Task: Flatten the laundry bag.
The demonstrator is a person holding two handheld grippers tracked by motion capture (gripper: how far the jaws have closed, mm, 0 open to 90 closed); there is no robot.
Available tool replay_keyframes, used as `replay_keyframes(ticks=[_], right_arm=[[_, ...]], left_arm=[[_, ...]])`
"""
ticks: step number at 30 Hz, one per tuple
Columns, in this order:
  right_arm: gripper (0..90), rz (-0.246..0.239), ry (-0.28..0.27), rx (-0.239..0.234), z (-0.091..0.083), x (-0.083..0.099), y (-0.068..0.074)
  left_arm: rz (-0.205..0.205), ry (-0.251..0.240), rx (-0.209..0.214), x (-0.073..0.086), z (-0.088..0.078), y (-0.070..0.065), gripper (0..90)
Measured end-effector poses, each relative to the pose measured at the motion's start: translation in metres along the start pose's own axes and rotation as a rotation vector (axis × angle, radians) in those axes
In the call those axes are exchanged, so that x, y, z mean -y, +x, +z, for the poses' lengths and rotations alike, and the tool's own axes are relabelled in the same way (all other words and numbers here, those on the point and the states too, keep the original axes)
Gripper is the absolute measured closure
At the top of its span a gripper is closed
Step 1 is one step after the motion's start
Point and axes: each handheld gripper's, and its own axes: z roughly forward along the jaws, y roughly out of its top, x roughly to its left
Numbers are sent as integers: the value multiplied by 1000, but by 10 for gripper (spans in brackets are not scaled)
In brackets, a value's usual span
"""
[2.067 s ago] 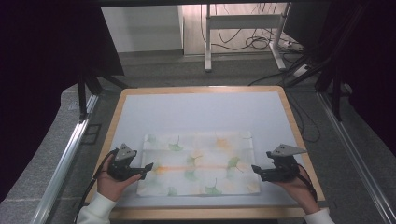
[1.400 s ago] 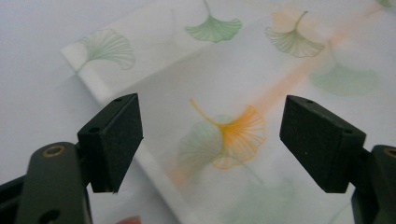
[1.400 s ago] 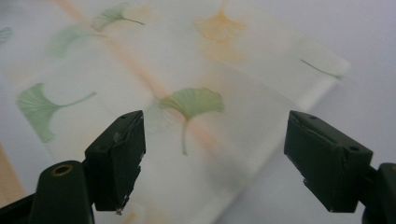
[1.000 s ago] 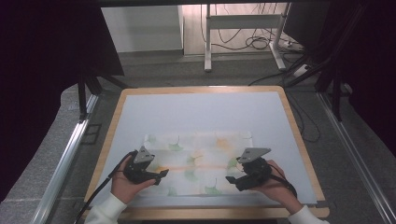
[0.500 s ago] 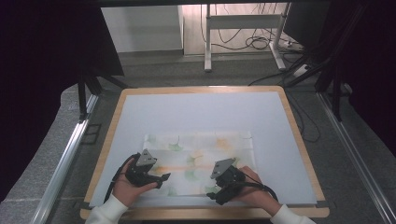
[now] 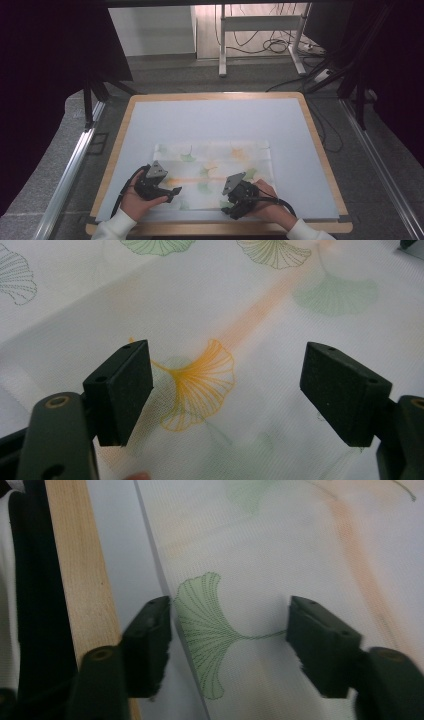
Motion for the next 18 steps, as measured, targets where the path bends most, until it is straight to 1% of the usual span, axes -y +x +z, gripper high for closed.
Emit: replay_keyframes(ticks=[2,4,6,8,10,12,16,18], right_arm=[[422,8,-2,-4,-1,0,-1],[487,20,-8,-9,-2,1,-4],[533,37,-12,-22,-3,1,-6],[608,42,-15,-38,-4,2,-7],[648,45,-16,-35,-4,2,-9],[709,69,-22,-50,-4,3,-12],[814,92,-28,-78,-4,4,-15],[840,101,-28,-80,-4,4,-15]], left_arm=[[1,4,1,0,0,0,212],[3,7,2,0,1,0,212],[3,8,4,1,1,0,212],[3,8,4,1,1,0,212],[4,5,4,1,0,-1,212],[11,2,7,1,0,-2,213],[23,-2,29,-1,-1,-7,214],[36,-2,47,-2,-1,-11,214]])
